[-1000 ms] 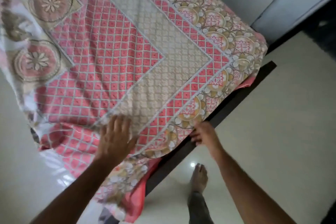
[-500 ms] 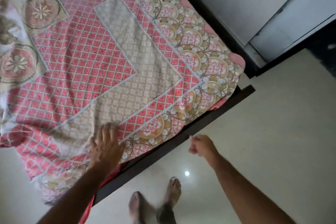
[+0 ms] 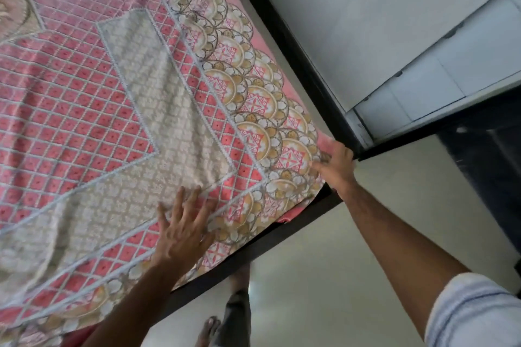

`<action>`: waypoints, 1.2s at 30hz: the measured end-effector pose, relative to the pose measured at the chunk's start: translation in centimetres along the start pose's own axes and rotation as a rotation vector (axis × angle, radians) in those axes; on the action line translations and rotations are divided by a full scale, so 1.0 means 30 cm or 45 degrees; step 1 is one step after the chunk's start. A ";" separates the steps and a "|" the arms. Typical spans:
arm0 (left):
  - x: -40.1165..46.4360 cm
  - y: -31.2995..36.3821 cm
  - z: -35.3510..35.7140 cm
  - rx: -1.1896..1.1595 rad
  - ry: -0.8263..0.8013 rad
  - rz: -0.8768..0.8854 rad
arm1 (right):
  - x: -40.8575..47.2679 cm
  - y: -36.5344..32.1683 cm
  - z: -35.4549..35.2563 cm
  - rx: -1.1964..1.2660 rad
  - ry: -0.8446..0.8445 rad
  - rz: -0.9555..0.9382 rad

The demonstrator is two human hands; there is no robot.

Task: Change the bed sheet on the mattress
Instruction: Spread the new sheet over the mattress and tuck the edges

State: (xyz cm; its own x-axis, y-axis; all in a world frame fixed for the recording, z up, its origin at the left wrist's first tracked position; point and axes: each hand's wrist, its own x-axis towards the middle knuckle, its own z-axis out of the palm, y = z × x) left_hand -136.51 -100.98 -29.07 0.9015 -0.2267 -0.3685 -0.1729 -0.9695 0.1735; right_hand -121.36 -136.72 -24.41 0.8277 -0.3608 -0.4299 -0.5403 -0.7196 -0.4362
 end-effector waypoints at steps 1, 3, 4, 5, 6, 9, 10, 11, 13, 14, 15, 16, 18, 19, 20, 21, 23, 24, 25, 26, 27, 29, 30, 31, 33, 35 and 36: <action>0.044 0.020 -0.012 -0.005 -0.014 0.017 | 0.032 -0.018 -0.024 -0.050 -0.044 0.012; 0.115 0.072 -0.011 -0.007 -0.019 0.048 | 0.119 -0.007 -0.059 0.041 -0.263 0.080; 0.143 0.097 -0.016 0.003 -0.020 0.049 | 0.163 0.007 -0.069 0.109 -0.395 0.132; 0.154 0.115 -0.020 0.008 -0.005 0.039 | 0.176 0.015 -0.079 0.152 -0.505 0.149; 0.169 0.127 -0.022 0.001 0.015 0.031 | 0.196 0.028 -0.080 0.181 -0.580 0.157; 0.219 0.179 -0.033 -0.015 0.019 0.031 | 0.251 0.067 -0.087 0.301 -0.746 0.101; 0.229 0.199 -0.032 -0.002 0.024 0.032 | 0.270 0.087 -0.091 0.340 -0.762 0.081; 0.240 0.215 -0.029 0.013 0.043 0.022 | 0.287 0.103 -0.098 0.344 -0.750 0.070; 0.264 0.255 -0.029 0.042 0.063 -0.036 | 0.331 0.137 -0.117 0.372 -0.763 0.035; 0.271 0.276 -0.030 0.041 0.050 -0.076 | 0.343 0.148 -0.124 0.404 -0.802 0.010; 0.280 0.301 -0.028 0.038 0.036 -0.123 | 0.354 0.156 -0.135 0.451 -0.874 -0.021; 0.289 0.322 -0.029 0.033 0.041 -0.169 | 0.358 0.160 -0.149 0.500 -0.961 -0.051; 0.296 0.368 -0.036 0.013 0.057 -0.260 | 0.360 0.155 -0.193 0.567 -1.140 -0.064; 0.296 0.391 -0.040 0.007 0.066 -0.285 | 0.362 0.159 -0.218 0.566 -1.207 -0.064; 0.298 0.424 -0.048 0.013 0.068 -0.298 | 0.371 0.172 -0.249 0.554 -1.259 -0.080; 0.303 0.457 -0.057 0.022 0.062 -0.303 | 0.379 0.193 -0.277 0.535 -1.278 -0.100; 0.322 0.523 -0.068 0.050 0.037 -0.307 | 0.400 0.235 -0.329 0.517 -1.273 -0.111; 0.332 0.549 -0.065 0.060 0.029 -0.316 | 0.408 0.248 -0.341 0.503 -1.270 -0.102; 0.343 0.580 -0.060 0.068 0.029 -0.340 | 0.418 0.253 -0.355 0.470 -1.282 -0.099; 0.351 0.612 -0.057 0.072 0.032 -0.373 | 0.429 0.259 -0.361 0.439 -1.275 -0.113; 0.354 0.640 -0.054 0.085 0.046 -0.407 | 0.446 0.268 -0.360 0.418 -1.273 -0.132; 0.360 0.676 -0.055 0.107 0.083 -0.432 | 0.493 0.311 -0.325 0.446 -1.281 -0.147; 0.363 0.686 -0.059 0.099 0.102 -0.431 | 0.505 0.314 -0.312 0.470 -1.287 -0.144; 0.369 0.693 -0.061 0.083 0.118 -0.415 | 0.510 0.312 -0.314 0.491 -1.308 -0.140; 0.365 0.702 -0.069 0.079 0.142 -0.345 | 0.516 0.306 -0.321 0.545 -1.360 -0.139; 0.356 0.713 -0.071 0.088 0.158 -0.260 | 0.533 0.324 -0.324 0.696 -1.471 -0.067; 0.355 0.726 -0.073 0.085 0.155 -0.242 | 0.545 0.335 -0.323 0.761 -1.505 -0.020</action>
State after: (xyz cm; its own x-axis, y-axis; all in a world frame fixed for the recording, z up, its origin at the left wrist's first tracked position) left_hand -129.81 -124.31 -27.21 0.9609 -0.0308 -0.2753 -0.0178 -0.9986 0.0494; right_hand -111.78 -155.60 -28.18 0.3687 0.5952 -0.7140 -0.7672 -0.2389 -0.5953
